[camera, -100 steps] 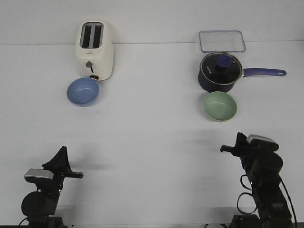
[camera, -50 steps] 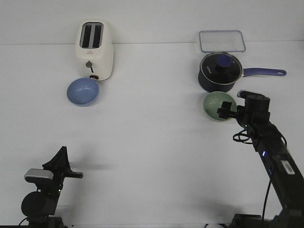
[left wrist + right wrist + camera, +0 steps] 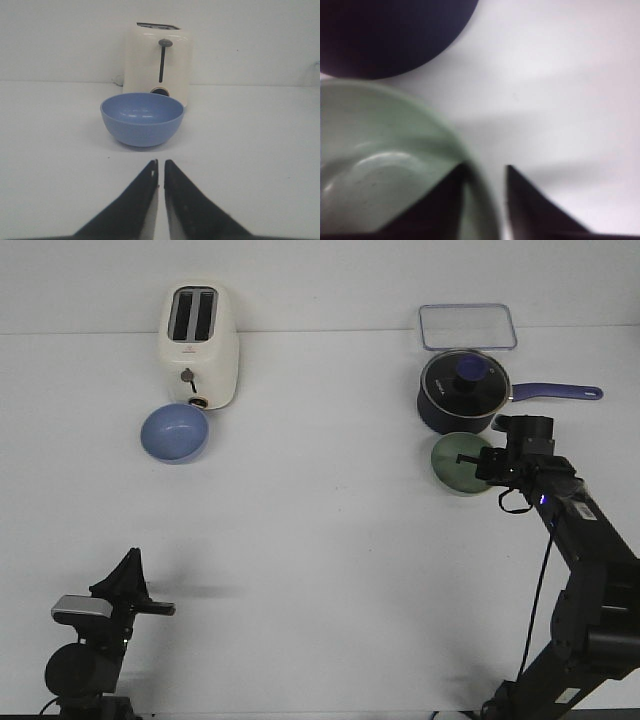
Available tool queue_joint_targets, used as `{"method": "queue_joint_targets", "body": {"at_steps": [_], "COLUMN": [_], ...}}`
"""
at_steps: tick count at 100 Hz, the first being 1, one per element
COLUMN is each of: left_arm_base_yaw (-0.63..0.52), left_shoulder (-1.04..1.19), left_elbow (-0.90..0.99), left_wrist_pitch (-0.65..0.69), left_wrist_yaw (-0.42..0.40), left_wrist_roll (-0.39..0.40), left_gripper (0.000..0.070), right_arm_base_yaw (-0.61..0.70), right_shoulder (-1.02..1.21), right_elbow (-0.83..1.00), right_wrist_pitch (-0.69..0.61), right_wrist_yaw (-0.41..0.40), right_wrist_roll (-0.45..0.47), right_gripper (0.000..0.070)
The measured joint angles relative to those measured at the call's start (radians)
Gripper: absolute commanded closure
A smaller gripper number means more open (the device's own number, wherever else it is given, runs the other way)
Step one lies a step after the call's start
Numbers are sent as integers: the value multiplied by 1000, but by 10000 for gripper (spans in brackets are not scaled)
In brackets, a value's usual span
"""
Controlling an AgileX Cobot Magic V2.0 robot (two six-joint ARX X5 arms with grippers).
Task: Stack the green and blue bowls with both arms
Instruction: 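Drag the green bowl with the right gripper toward the table center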
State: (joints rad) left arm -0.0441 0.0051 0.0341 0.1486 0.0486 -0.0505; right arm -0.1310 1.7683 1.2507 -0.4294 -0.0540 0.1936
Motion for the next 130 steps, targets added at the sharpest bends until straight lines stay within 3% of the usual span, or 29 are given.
{"method": "queue_joint_targets", "body": {"at_steps": [28,60,81,98,130], "left_arm_base_yaw": [0,0,0,0,0], "left_shoulder": [0,0,0,0,0], "left_elbow": [0,0,0,0,0], "left_wrist_pitch": [0,0,0,0,0], "left_wrist_yaw": [0,0,0,0,0], "left_wrist_roll": [0,0,0,0,-27], "left_gripper": [685,686,686,686,686], "right_arm_base_yaw": [0,42,210,381,668], "right_shoulder": [-87,-410,-590,-609,-500], "right_elbow": [31,-6,-230,-336,-348], "right_wrist_pitch": [-100,-220,-200,-124,-82], "right_wrist_yaw": [-36,-189,-205,-202,-81], "right_wrist_roll": [-38,-56,-34,23,79], "right_gripper": [700,700,700,700,700]}}
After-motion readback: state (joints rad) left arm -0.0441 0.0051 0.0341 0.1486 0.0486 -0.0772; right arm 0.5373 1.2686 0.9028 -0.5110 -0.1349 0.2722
